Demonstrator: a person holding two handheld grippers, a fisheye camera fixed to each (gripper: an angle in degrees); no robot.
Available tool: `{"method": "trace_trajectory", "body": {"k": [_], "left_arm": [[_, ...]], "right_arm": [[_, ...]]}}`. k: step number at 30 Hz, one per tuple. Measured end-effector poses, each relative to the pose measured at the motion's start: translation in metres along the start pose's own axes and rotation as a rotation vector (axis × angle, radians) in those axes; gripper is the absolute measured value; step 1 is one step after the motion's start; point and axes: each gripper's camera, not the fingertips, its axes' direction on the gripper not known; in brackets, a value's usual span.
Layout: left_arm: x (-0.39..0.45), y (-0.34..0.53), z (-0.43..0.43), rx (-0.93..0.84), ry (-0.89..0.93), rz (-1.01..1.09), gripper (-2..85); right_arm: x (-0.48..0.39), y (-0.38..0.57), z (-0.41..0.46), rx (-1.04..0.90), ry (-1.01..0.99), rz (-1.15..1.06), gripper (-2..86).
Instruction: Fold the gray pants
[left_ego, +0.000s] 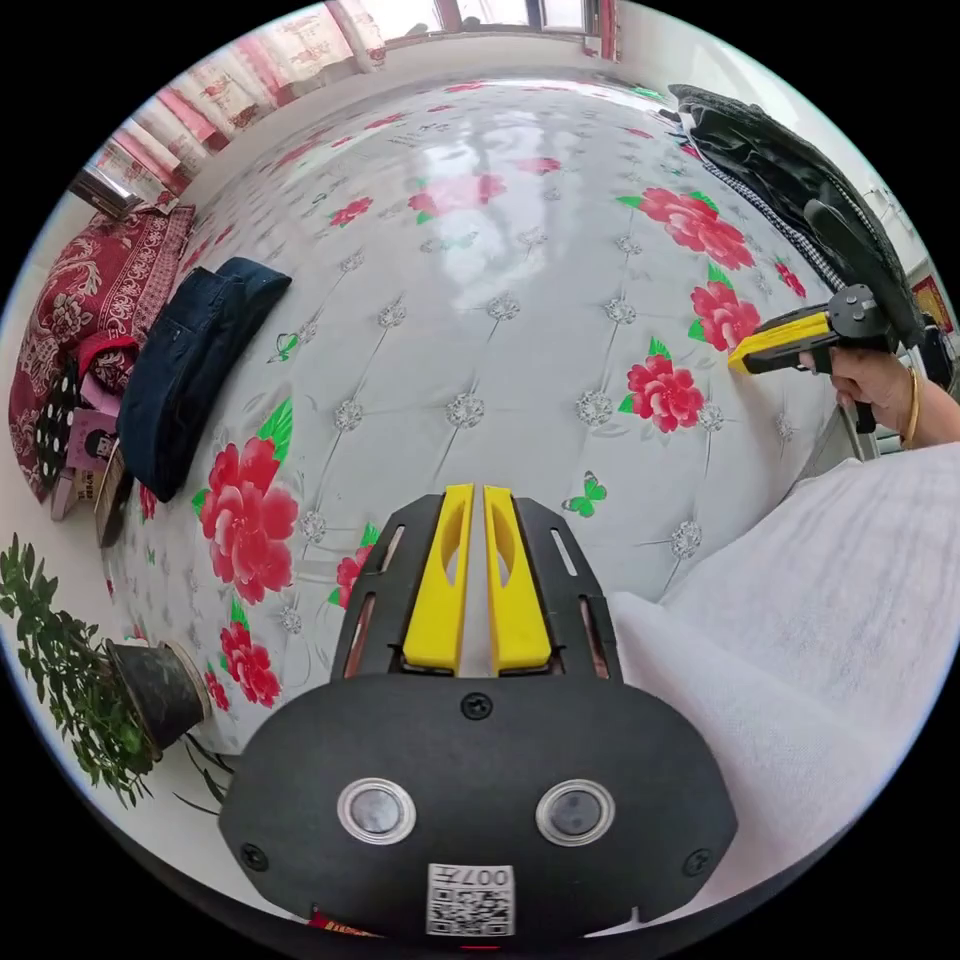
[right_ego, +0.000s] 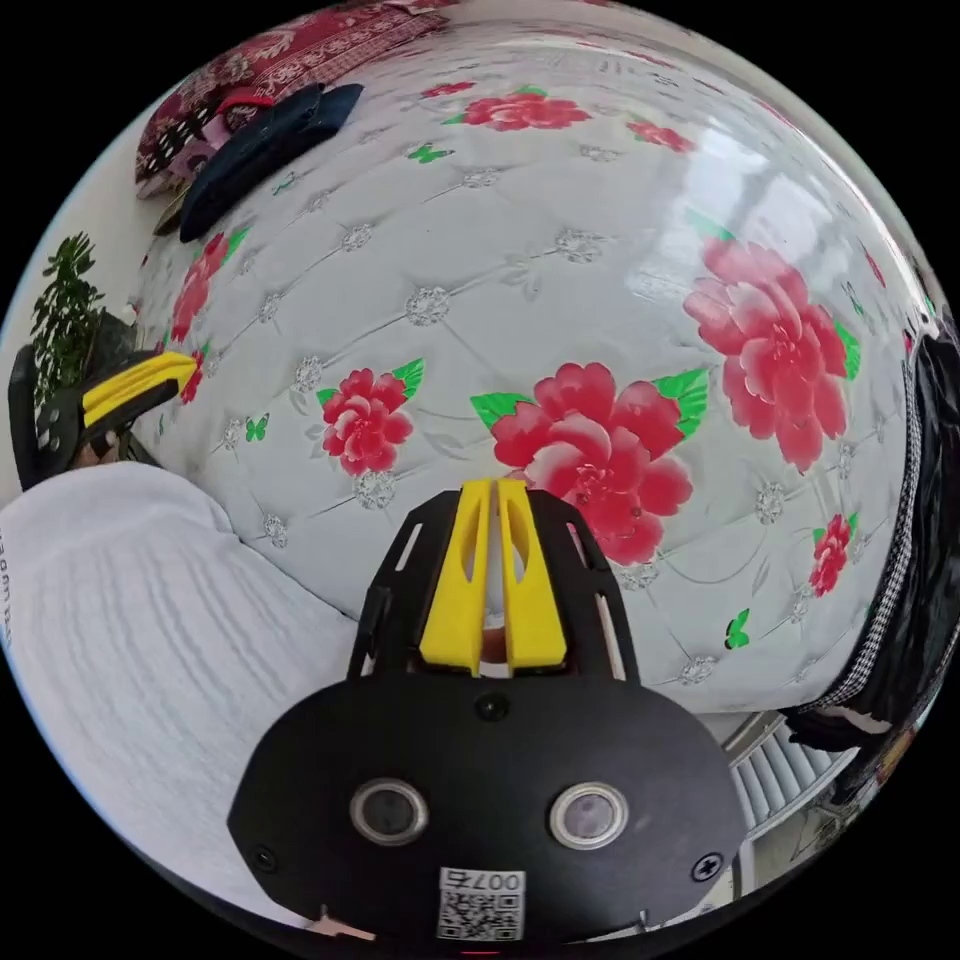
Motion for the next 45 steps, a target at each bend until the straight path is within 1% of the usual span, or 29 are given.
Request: {"method": "trace_trajectory", "body": {"k": [2,3,5,6,8,9,11,12,14,17,19,24,27,30,33,34,35,36,38,40,41,42,44,45], "left_arm": [[0.015,0.003,-0.012,0.031,-0.021,-0.003,-0.9],[0.024,0.004,-0.017,0.037,-0.035,-0.013,-0.9],[0.036,0.005,-0.022,0.022,-0.029,-0.036,-1.0],[0.042,0.004,-0.024,0.011,-0.017,-0.061,-1.0],[0.051,0.002,-0.028,0.006,-0.009,-0.099,-1.0],[0.058,-0.002,-0.03,0.0,0.004,-0.117,-1.0],[0.067,-0.009,-0.033,-0.005,0.031,-0.146,-1.0],[0.072,-0.014,-0.035,-0.004,0.049,-0.167,-1.0],[0.08,-0.023,-0.037,-0.009,0.079,-0.196,-1.0],[0.095,-0.037,-0.043,-0.007,0.103,-0.228,-1.0],[0.103,-0.043,-0.047,-0.011,0.092,-0.23,-1.0],[0.123,-0.049,-0.061,-0.029,0.041,-0.247,-1.0],[0.129,-0.044,-0.061,-0.061,0.039,-0.29,-1.0],[0.133,-0.037,-0.063,-0.077,0.055,-0.342,-1.0],[0.137,-0.031,-0.066,-0.075,0.054,-0.372,-1.0],[0.138,-0.03,-0.067,-0.075,0.053,-0.376,-1.0],[0.14,-0.028,-0.068,-0.073,0.053,-0.382,-1.0],[0.141,-0.026,-0.069,-0.067,0.054,-0.389,-1.0],[0.142,-0.024,-0.071,-0.056,0.065,-0.395,-1.0],[0.142,-0.022,-0.072,-0.054,0.072,-0.39,-1.0],[0.142,-0.021,-0.074,-0.046,0.069,-0.385,-1.0],[0.142,-0.019,-0.077,-0.036,0.065,-0.379,-1.0],[0.141,-0.016,-0.081,-0.023,0.056,-0.378,-1.0],[0.14,-0.013,-0.083,-0.021,0.054,-0.38,-1.0]], "right_arm": [[0.034,0.043,-0.007,0.149,0.016,0.118,2.4],[0.044,0.057,-0.011,0.192,0.03,0.146,2.8],[0.098,0.121,-0.034,0.343,0.116,0.284,4.4],[0.115,0.139,-0.042,0.383,0.147,0.33,4.8],[0.189,0.224,-0.078,0.539,0.253,0.55,6.3],[0.208,0.247,-0.087,0.576,0.274,0.609,6.7],[0.282,0.341,-0.12,0.706,0.348,0.842,8.0],[0.297,0.363,-0.126,0.731,0.365,0.888,8.2],[0.347,0.44,-0.145,0.819,0.428,1.012,9.3],[0.397,0.509,-0.145,0.868,0.459,1.117,10.7],[0.42,0.536,-0.135,0.864,0.456,1.164,11.4],[0.468,0.577,-0.094,0.861,0.388,1.232,11.9],[0.489,0.58,-0.064,0.808,0.37,1.214,10.9],[0.504,0.573,-0.036,0.734,0.379,1.176,8.1],[0.507,0.568,-0.017,0.688,0.385,1.181,2.4],[0.495,0.563,-0.017,0.724,0.432,1.139,1.5],[0.476,0.554,-0.018,0.799,0.473,1.042,1.0],[0.468,0.548,-0.018,0.824,0.48,0.989,0.8],[0.436,0.519,-0.015,0.877,0.436,0.809,0.6],[0.413,0.504,-0.013,0.933,0.468,0.772,0.9],[0.404,0.505,-0.01,0.987,0.513,0.813,1.4],[0.404,0.507,-0.008,1.002,0.528,0.845,1.7],[0.426,0.525,0.011,0.938,0.529,0.981,4.7],[0.433,0.531,0.018,0.916,0.522,1.008,5.6]]}}
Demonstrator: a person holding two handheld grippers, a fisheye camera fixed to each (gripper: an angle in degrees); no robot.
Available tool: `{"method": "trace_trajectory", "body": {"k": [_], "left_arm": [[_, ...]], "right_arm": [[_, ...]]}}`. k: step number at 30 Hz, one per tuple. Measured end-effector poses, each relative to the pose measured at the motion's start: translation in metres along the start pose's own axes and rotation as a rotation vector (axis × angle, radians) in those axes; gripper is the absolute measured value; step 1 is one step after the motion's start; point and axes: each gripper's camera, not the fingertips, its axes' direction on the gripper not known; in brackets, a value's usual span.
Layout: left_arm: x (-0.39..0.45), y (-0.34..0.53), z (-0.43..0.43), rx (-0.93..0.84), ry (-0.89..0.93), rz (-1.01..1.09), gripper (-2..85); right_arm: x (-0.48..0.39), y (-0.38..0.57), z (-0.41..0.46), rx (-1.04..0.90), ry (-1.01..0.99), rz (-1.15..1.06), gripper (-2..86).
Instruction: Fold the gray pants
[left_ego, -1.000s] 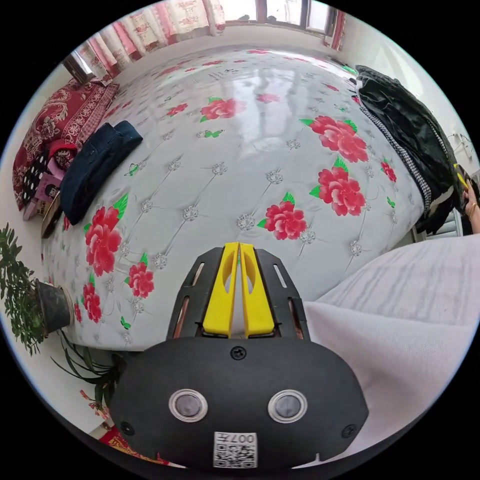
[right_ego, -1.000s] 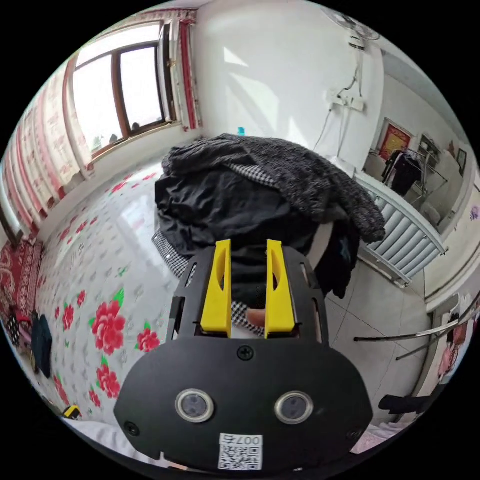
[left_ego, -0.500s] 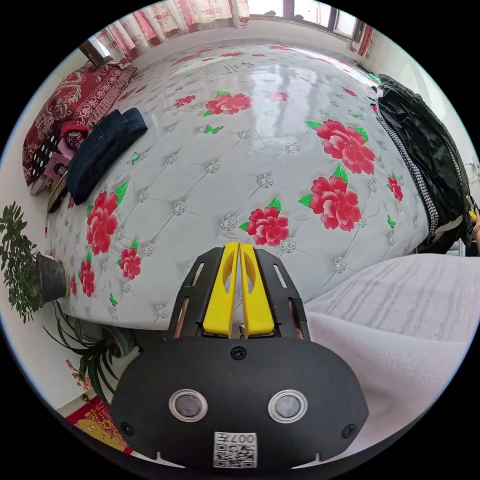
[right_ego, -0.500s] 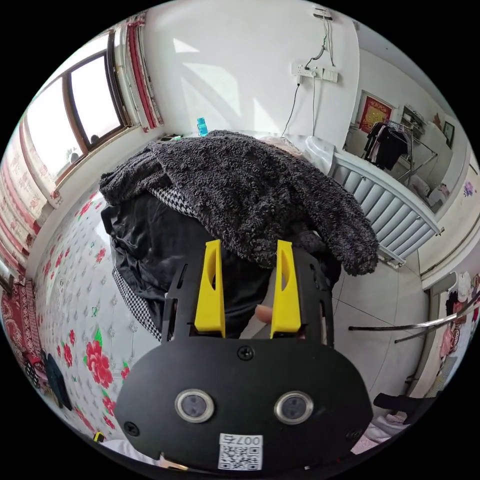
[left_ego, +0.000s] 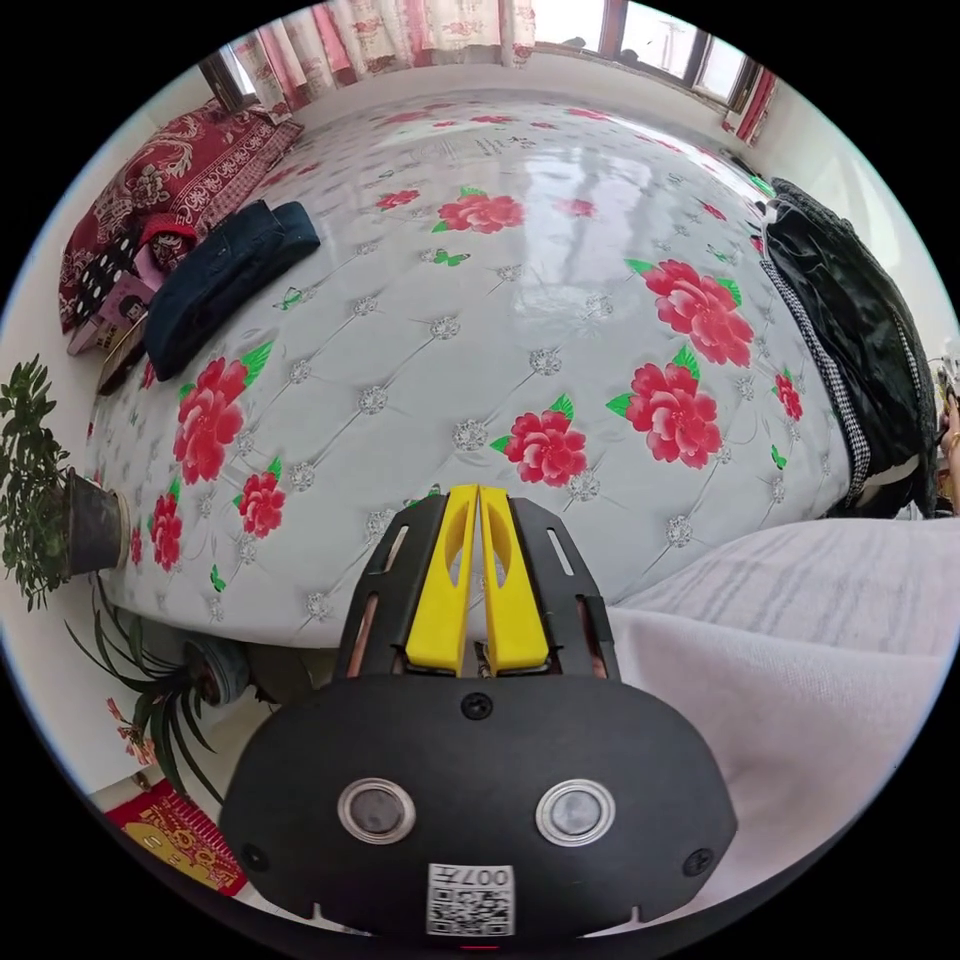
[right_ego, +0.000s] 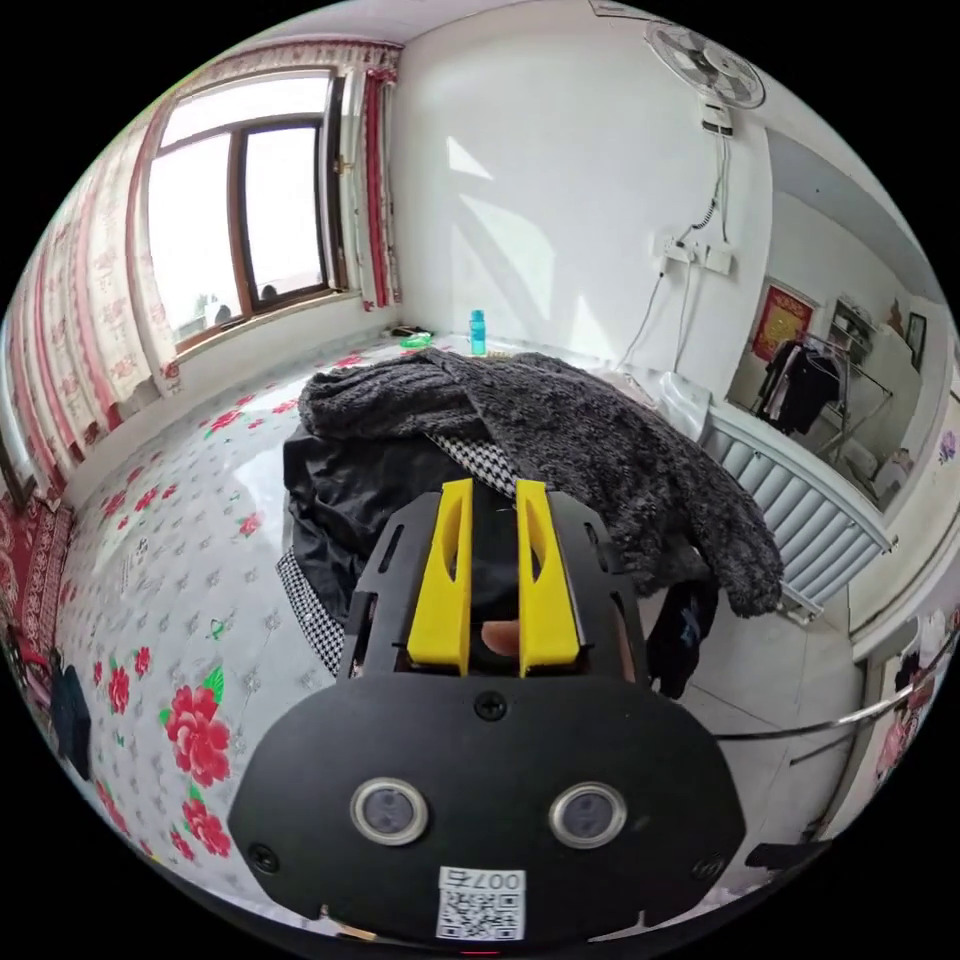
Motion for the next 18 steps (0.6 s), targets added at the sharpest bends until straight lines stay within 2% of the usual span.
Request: {"method": "trace_trajectory", "body": {"k": [4,8,14,18], "left_arm": [[-0.004,0.007,-0.002,-0.017,-0.003,-0.022,-1.0],[0.0,0.009,-0.004,-0.049,0.012,-0.049,-1.0],[0.03,0.003,-0.017,-0.03,-0.033,0.007,-1.0],[0.048,0.002,-0.021,-0.034,-0.053,0.045,-1.0]], "right_arm": [[0.064,0.028,0.034,-0.108,0.059,0.091,9.0],[0.093,0.042,0.07,-0.186,0.104,0.085,11.0],[0.104,0.034,0.119,-0.221,0.04,0.107,10.4],[0.089,0.026,0.145,-0.257,0.114,0.08,7.4]]}}
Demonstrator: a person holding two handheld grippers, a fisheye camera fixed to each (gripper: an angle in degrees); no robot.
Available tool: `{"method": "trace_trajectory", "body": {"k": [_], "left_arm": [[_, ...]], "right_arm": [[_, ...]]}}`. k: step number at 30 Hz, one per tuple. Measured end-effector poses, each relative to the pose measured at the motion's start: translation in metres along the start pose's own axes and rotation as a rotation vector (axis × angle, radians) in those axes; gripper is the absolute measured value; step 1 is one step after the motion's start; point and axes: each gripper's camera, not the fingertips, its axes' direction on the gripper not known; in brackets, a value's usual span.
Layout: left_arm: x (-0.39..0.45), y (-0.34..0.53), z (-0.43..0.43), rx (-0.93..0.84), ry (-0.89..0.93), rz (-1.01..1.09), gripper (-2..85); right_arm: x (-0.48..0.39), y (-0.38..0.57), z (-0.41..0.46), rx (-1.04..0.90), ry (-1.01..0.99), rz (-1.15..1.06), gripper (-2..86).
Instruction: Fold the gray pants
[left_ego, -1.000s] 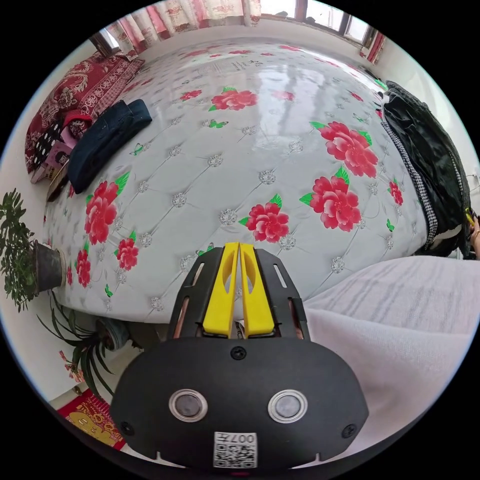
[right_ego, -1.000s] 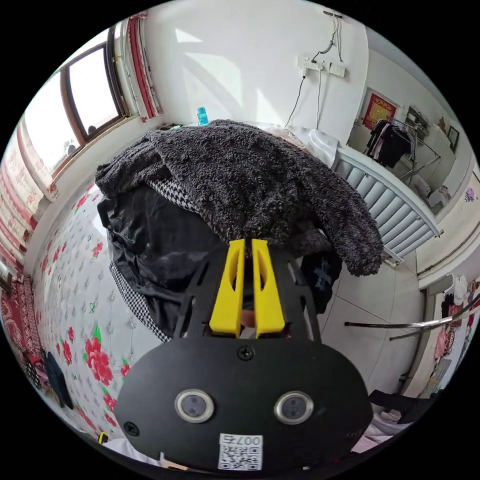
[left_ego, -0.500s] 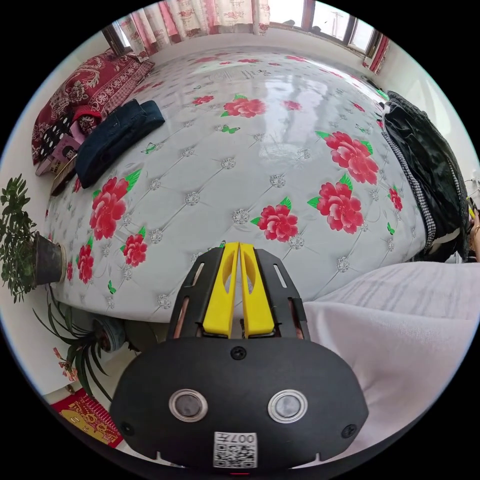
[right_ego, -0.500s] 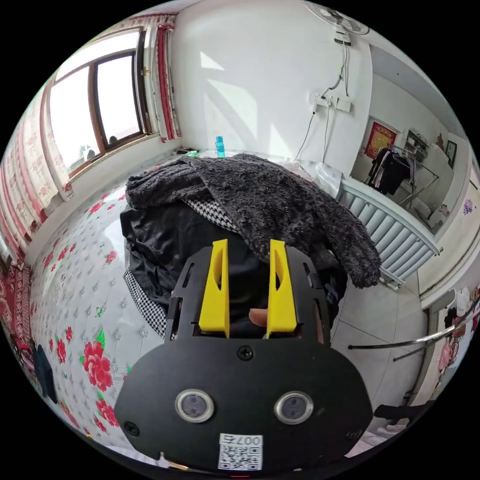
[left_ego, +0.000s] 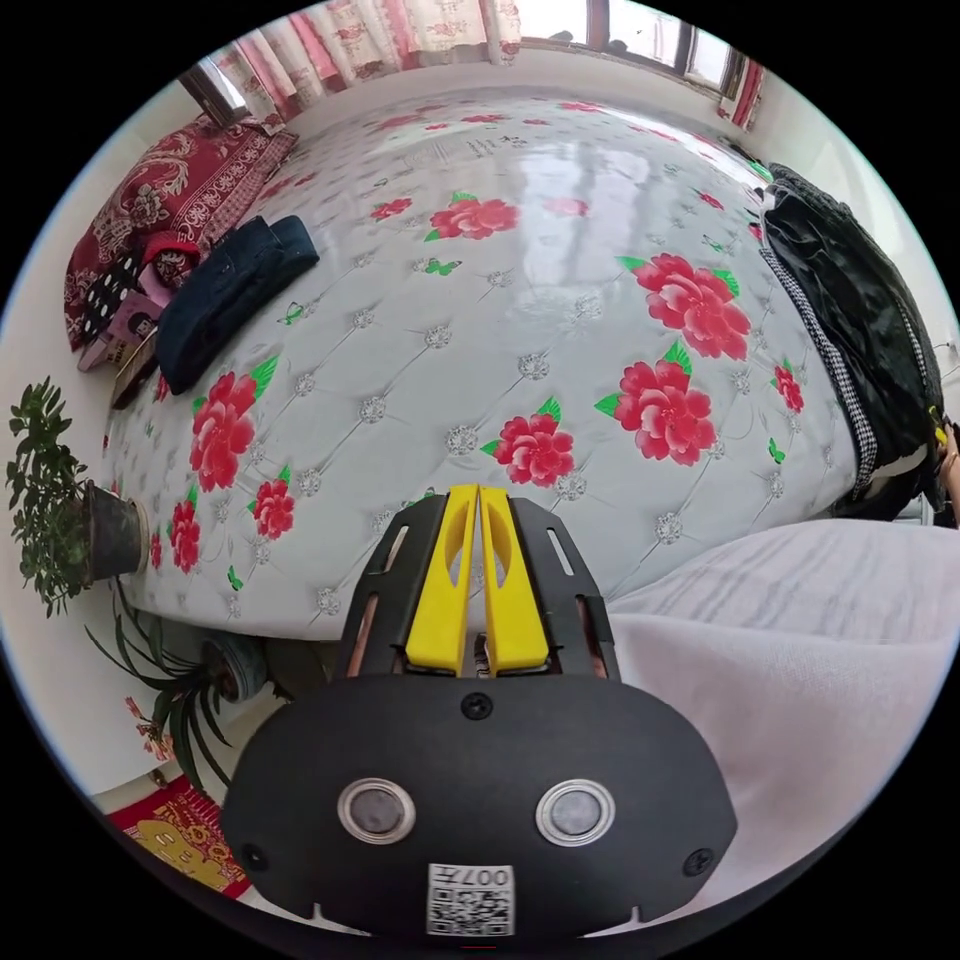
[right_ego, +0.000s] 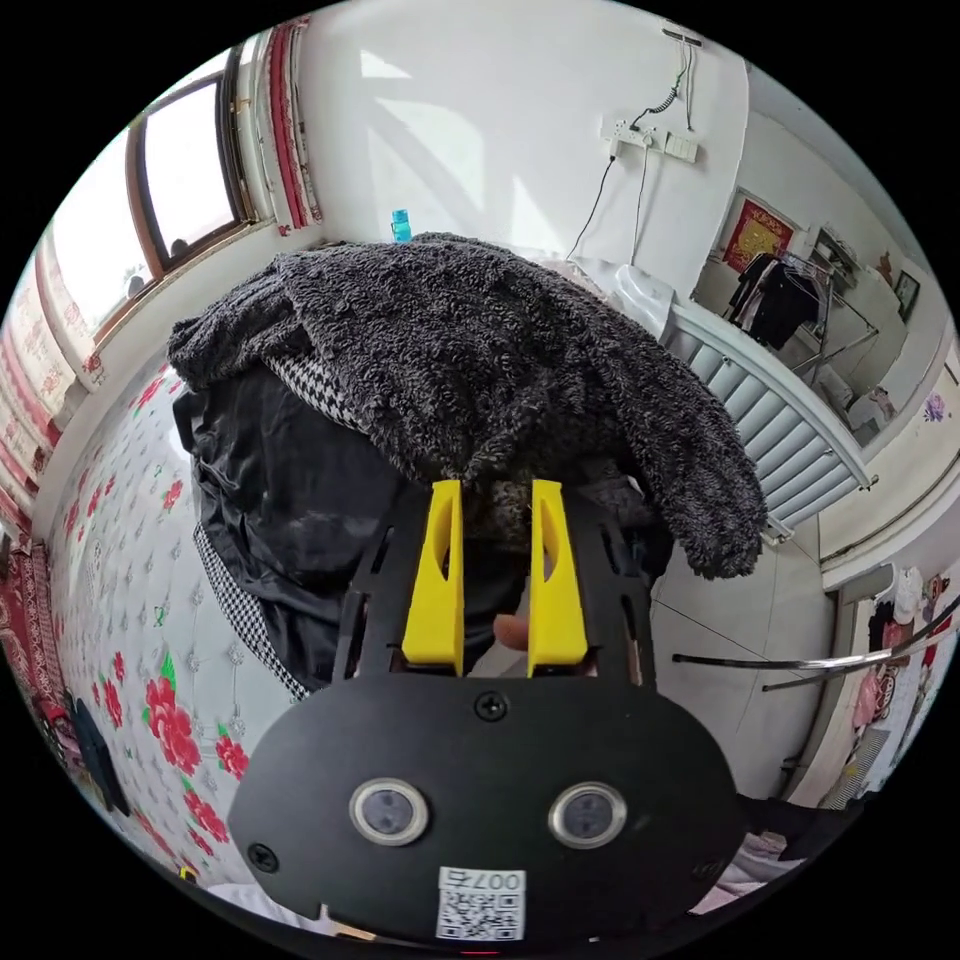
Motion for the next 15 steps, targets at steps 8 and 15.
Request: {"method": "trace_trajectory", "body": {"k": [8,15], "left_arm": [[0.013,0.005,0.004,0.001,0.003,0.006,-1.0],[0.014,0.002,-0.005,0.082,0.041,0.061,-1.0]], "right_arm": [[-0.114,0.037,-0.073,0.311,-0.171,-0.264,1.0],[-0.31,0.154,-0.155,0.376,-0.731,-0.843,0.1]]}}
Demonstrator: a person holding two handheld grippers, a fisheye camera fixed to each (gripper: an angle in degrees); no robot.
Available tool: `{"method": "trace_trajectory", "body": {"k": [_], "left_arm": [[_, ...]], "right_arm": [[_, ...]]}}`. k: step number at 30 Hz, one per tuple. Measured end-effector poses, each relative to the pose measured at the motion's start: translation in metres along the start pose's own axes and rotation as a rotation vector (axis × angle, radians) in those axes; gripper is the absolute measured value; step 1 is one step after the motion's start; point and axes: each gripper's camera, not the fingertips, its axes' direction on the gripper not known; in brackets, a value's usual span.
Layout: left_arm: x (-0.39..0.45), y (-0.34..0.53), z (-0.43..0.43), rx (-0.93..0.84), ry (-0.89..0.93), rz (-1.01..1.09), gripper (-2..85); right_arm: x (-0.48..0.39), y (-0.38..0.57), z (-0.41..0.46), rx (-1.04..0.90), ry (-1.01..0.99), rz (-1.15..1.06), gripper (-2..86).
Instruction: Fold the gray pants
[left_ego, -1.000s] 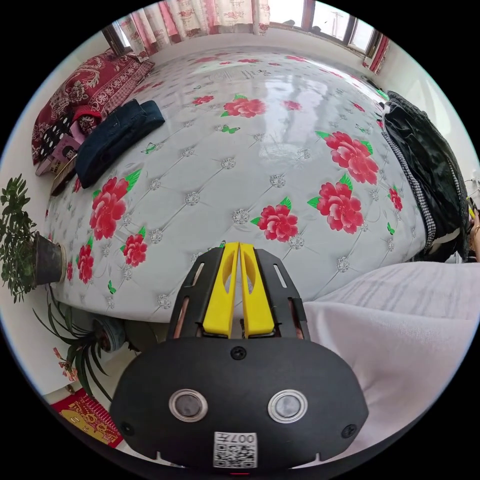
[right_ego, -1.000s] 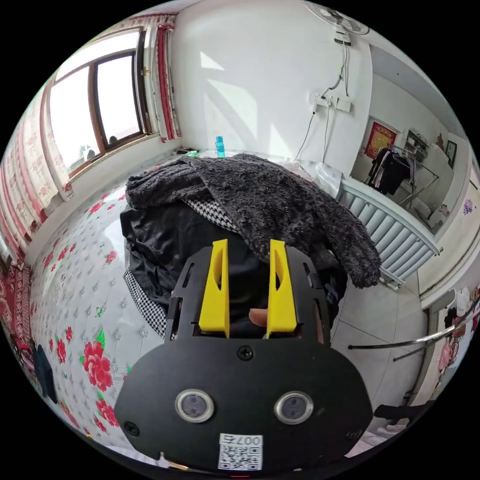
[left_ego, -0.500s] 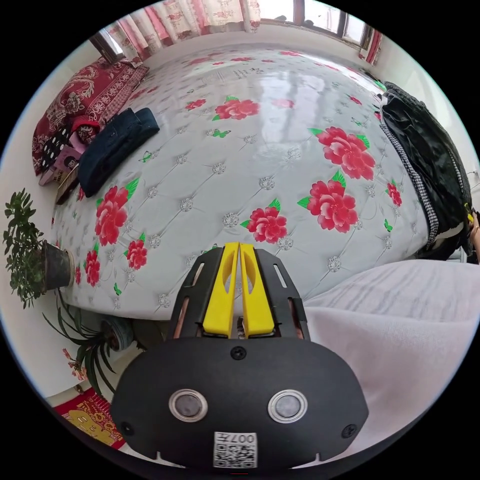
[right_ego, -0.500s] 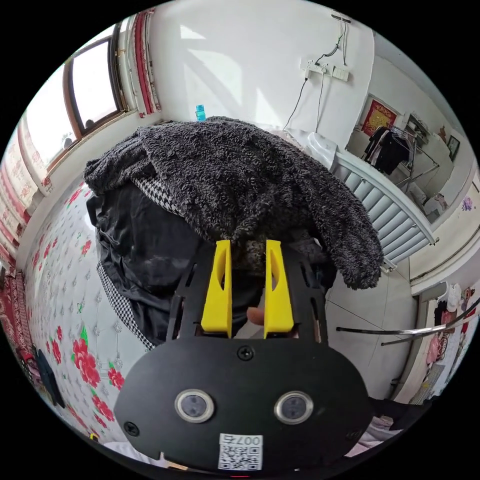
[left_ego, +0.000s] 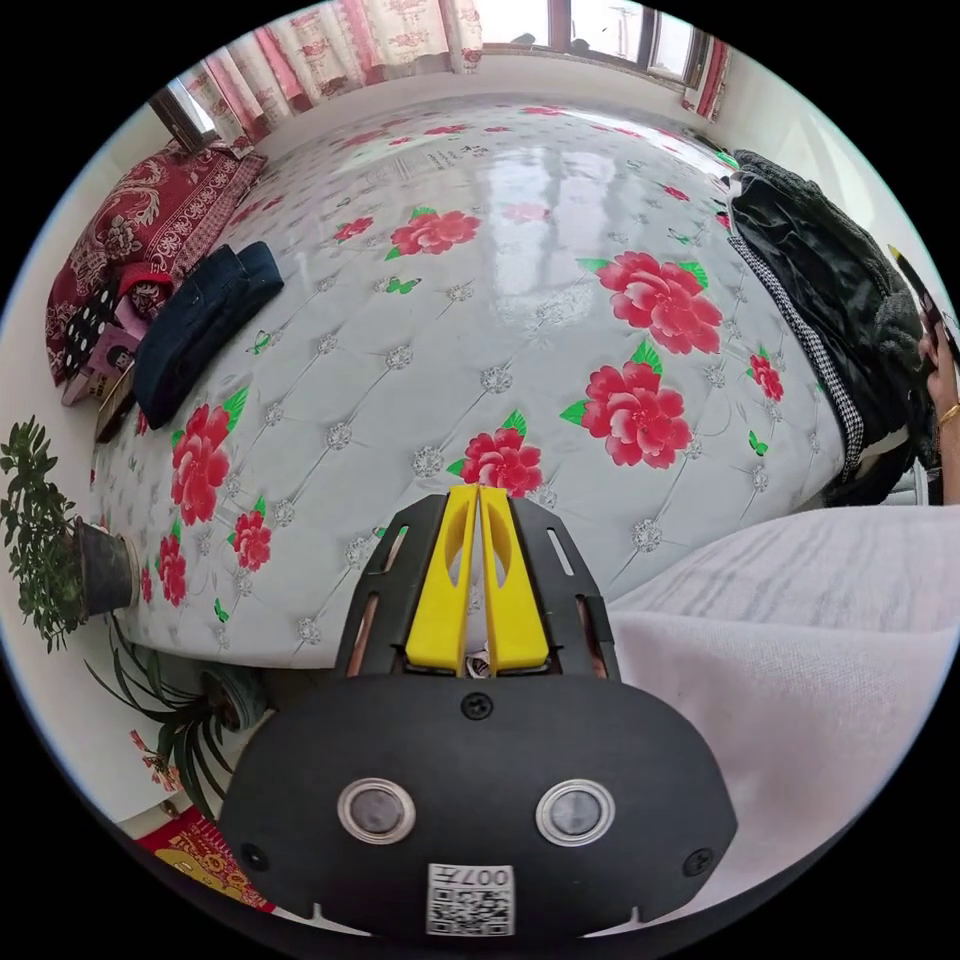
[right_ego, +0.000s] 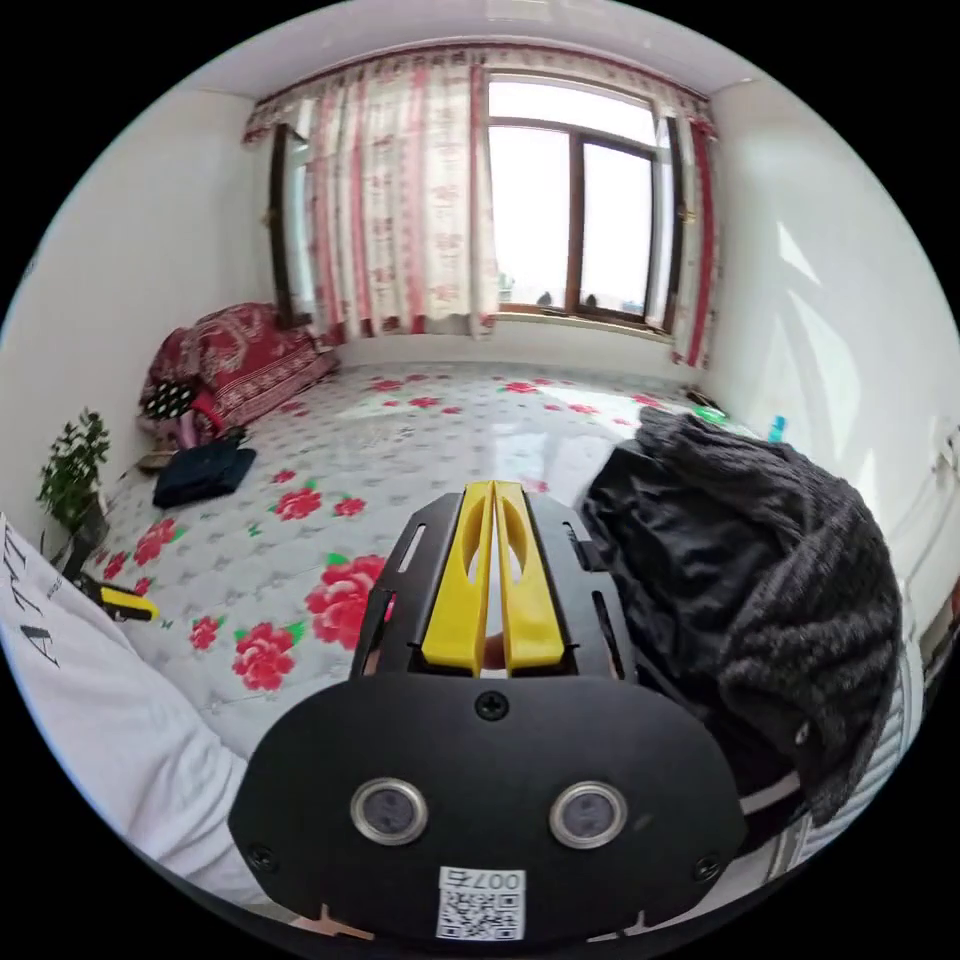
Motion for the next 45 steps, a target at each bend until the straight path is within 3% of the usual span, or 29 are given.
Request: {"method": "trace_trajectory", "body": {"k": [2,6,11,16,18,22,25,28,39,45], "left_arm": [[-0.006,0.006,-0.007,0.036,-0.015,-0.001,-1.0],[-0.034,0.038,-0.015,0.067,-0.045,-0.055,-1.0],[-0.071,0.077,0.003,-0.045,-0.036,-0.172,-1.0],[-0.084,0.085,0.008,-0.086,0.0,-0.251,-1.0],[-0.082,0.077,0.008,-0.085,0.029,-0.267,-1.0],[-0.07,0.06,0.005,-0.062,0.053,-0.241,-1.0],[-0.06,0.049,0.003,-0.047,0.047,-0.204,-1.0],[-0.058,0.046,0.004,-0.05,0.044,-0.205,-1.0],[-0.073,0.057,0.02,-0.073,0.07,-0.224,-1.0],[-0.08,0.055,0.024,-0.033,0.111,-0.176,-1.0]], "right_arm": [[-0.062,-0.025,0.038,-0.036,0.071,-0.095,0.4],[-0.054,-0.035,0.063,-0.063,0.241,-0.006,2.0],[0.087,0.009,0.049,-0.186,0.541,0.351,8.5],[0.221,0.055,-0.005,-0.284,0.685,0.694,12.4],[0.247,0.058,-0.022,-0.282,0.751,0.711,13.0],[0.284,0.046,-0.019,-0.419,0.932,0.532,12.0],[0.324,0.05,0.003,-0.614,0.783,0.525,9.3],[0.347,0.042,0.004,-0.641,0.738,0.553,4.8],[0.341,-0.01,-0.035,-0.37,0.592,0.466,0.0],[0.291,-0.049,-0.053,-0.143,0.13,0.439,-0.1]]}}
